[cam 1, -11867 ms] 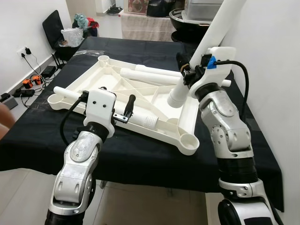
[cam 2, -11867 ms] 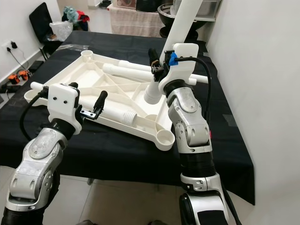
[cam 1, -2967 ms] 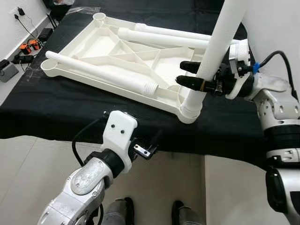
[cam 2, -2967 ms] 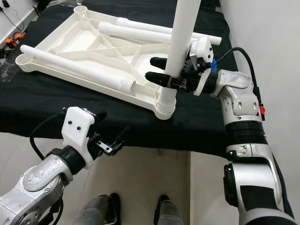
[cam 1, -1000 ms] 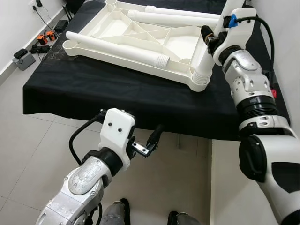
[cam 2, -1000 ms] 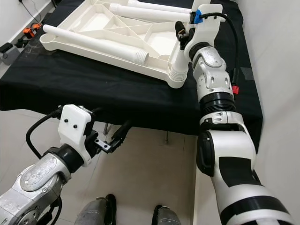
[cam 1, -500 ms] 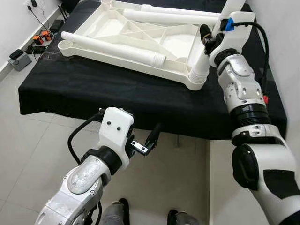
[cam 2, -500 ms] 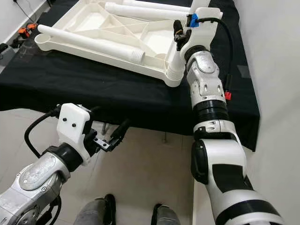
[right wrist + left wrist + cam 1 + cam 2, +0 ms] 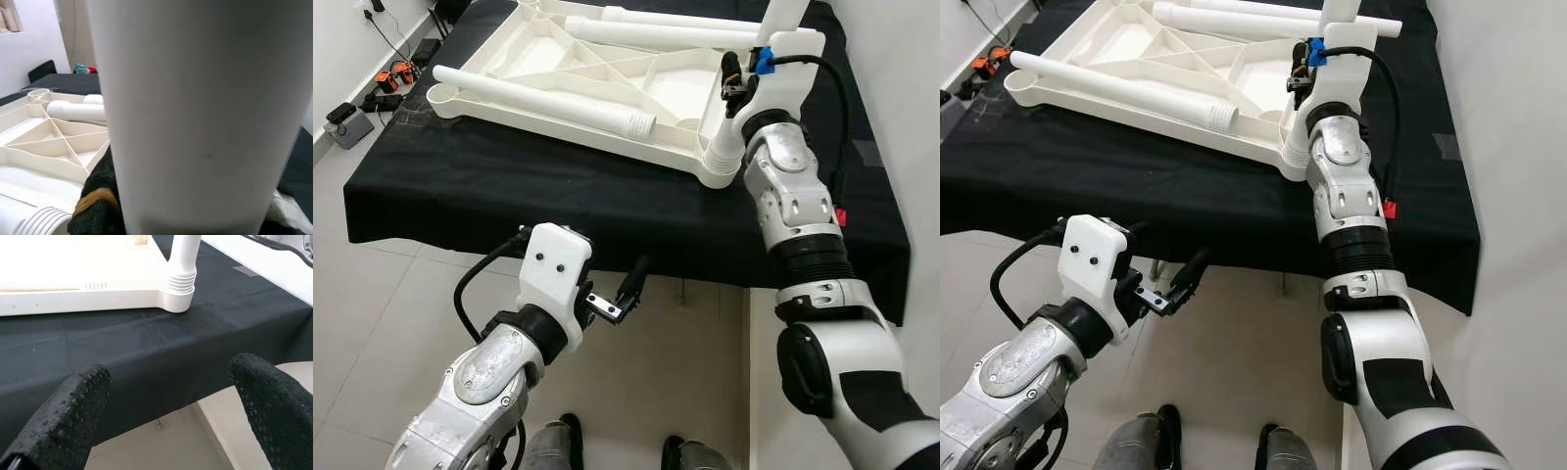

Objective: Building children table

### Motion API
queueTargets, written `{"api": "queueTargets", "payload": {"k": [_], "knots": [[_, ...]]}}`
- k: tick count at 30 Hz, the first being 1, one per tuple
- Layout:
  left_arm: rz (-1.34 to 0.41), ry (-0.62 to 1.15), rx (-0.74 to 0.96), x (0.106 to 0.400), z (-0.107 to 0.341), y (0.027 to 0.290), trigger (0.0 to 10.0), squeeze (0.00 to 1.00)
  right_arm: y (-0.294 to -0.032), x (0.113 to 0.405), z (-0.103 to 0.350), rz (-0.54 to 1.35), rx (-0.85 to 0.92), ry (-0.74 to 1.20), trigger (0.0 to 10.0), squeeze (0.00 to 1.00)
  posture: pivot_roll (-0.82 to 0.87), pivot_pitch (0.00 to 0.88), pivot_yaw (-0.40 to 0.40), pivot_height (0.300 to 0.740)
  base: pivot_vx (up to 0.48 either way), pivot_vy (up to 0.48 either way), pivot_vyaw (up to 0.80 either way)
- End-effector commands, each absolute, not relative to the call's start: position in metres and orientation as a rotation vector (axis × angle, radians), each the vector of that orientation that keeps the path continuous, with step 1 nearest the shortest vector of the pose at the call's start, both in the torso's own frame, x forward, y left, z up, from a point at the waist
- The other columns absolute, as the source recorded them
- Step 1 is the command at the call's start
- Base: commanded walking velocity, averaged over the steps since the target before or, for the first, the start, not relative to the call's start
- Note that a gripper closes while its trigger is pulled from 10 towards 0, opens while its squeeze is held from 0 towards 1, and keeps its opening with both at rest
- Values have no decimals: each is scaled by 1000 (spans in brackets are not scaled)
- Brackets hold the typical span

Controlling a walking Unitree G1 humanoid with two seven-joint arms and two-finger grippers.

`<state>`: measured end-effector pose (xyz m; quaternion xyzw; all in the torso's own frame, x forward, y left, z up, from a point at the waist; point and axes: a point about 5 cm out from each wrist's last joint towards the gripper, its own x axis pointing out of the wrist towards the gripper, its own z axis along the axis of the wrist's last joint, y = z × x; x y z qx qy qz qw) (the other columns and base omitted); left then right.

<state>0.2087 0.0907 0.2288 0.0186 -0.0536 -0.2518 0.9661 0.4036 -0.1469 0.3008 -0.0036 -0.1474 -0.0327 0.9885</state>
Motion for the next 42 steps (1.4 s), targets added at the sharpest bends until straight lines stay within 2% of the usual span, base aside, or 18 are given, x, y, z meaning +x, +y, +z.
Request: {"api": "queueTargets", "payload": {"k": [1,5,7,18,26,28,29,30,32,42], "knots": [[-503,-96,48,208,226,92,10000,0,-147,407,226,-137,21,52,10000,0,105,282,-7,740,0,0,0],[-500,-98,48,209,226,92,10000,0,-147,407,226,-212,33,62,10000,0,104,281,-9,740,0,0,0],[-496,-100,51,209,227,93,10000,0,-151,407,228,-317,52,48,10000,0,106,281,-13,740,0,0,0],[-485,-107,56,210,228,96,10000,0,-162,402,234,-484,24,-10,10000,0,106,283,-15,740,0,0,0],[-478,-112,55,211,229,96,10000,0,-159,397,236,-563,-14,-16,10000,0,105,282,-12,740,0,0,0],[-475,-110,55,212,229,96,10000,0,-157,392,232,-700,-13,24,10000,0,108,282,-12,740,0,0,0],[-475,-110,55,212,229,96,10000,0,-157,392,232,-700,-13,24,10000,0,108,282,-12,740,0,0,0],[-475,-107,54,211,228,96,10000,0,-155,389,231,-793,12,40,10000,0,108,282,-12,740,0,0,0],[-476,-107,53,211,228,95,10000,0,-155,386,232,-861,31,43,10000,0,108,281,-12,740,0,0,0],[-476,-110,51,211,229,94,10000,0,-148,384,233,-979,72,62,10000,0,108,279,-17,740,0,0,0]]}}
